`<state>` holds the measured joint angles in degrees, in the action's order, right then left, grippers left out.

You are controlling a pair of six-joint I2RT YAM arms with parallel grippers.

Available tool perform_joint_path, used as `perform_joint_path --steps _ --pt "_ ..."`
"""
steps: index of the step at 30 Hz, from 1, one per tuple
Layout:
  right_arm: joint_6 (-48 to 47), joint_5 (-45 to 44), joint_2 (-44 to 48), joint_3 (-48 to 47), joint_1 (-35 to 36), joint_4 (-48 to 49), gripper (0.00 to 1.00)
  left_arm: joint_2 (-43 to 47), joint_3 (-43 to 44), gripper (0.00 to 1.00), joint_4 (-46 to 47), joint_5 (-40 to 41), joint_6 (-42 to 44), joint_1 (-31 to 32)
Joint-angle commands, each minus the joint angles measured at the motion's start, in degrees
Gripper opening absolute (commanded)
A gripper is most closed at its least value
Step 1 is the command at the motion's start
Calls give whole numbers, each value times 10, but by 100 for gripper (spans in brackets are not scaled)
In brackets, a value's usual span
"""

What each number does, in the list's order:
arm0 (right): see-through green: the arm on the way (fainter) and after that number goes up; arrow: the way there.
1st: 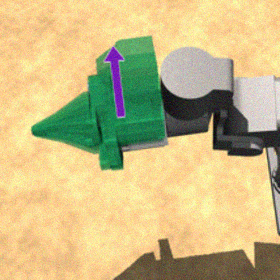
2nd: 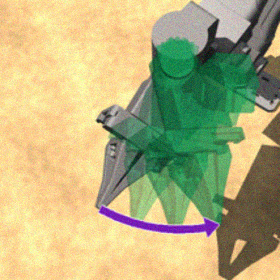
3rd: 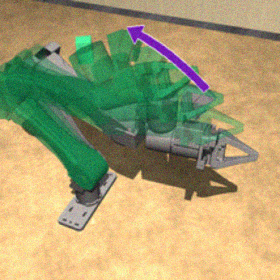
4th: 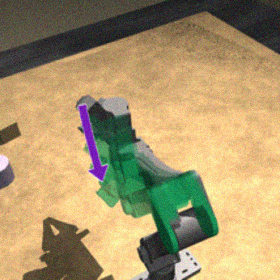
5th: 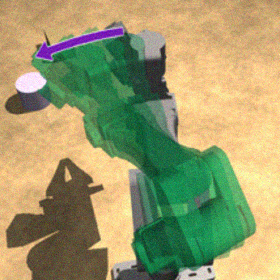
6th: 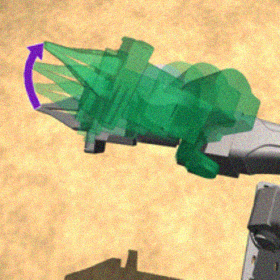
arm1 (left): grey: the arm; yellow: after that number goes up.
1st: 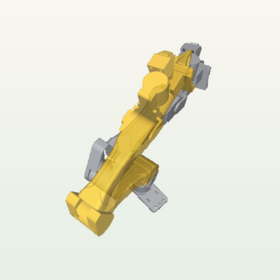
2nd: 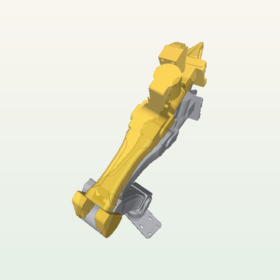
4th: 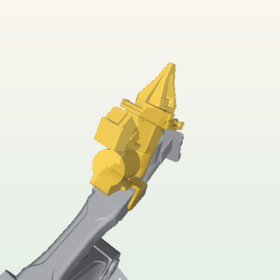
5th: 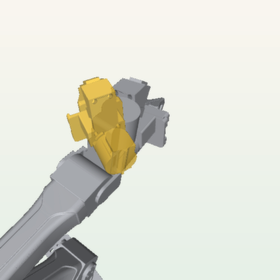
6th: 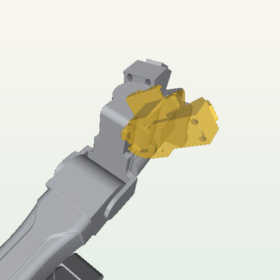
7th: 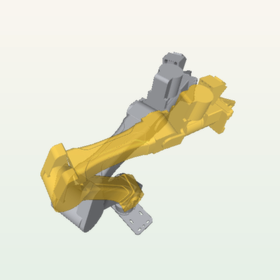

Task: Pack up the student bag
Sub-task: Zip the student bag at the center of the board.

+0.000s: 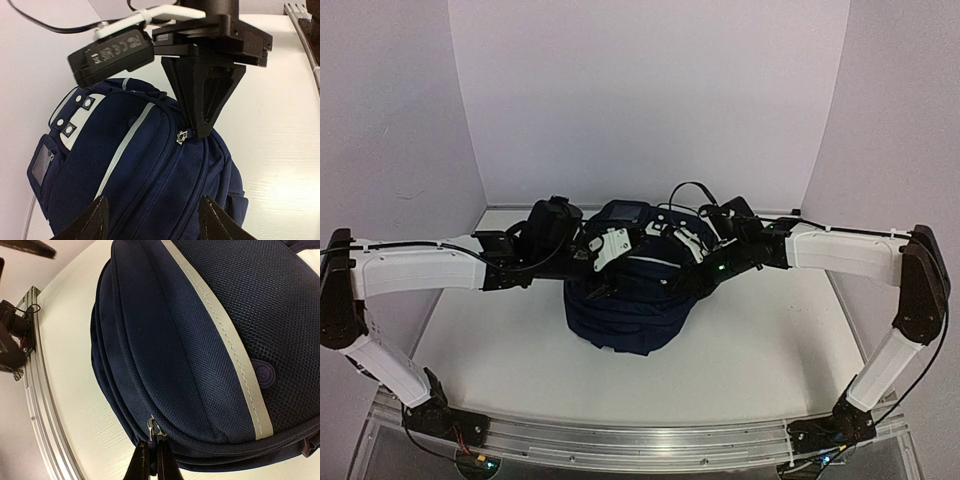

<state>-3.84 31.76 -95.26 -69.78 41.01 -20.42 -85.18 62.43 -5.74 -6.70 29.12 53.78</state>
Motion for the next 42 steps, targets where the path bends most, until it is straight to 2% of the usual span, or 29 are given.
perform_joint_path --steps 1,7,10,14,17,21,26,33,42 --pt "7 50 8 -18 5 6 0 -46 19 60 42 29 102 15" --pt "12 57 4 -18 5 6 0 -117 85 56 0 41 162 34" --pt "12 58 5 -20 5 6 0 -148 105 49 -2 60 174 39" --pt "7 50 13 -15 5 5 0 -162 107 34 18 98 175 39" --pt "2 45 21 -8 3 2 0 -162 106 18 21 104 174 39" --pt "0 43 28 -1 -16 -4 0 -156 95 2 28 123 169 39" --pt "-11 52 32 3 -68 -17 0 -136 78 0 27 147 134 39" --pt "-45 43 13 -10 -133 -38 0 -102 37 0 13 130 108 39" --pt "-45 -12 -64 -95 -156 -42 0 -66 2 0 -7 124 82 39"
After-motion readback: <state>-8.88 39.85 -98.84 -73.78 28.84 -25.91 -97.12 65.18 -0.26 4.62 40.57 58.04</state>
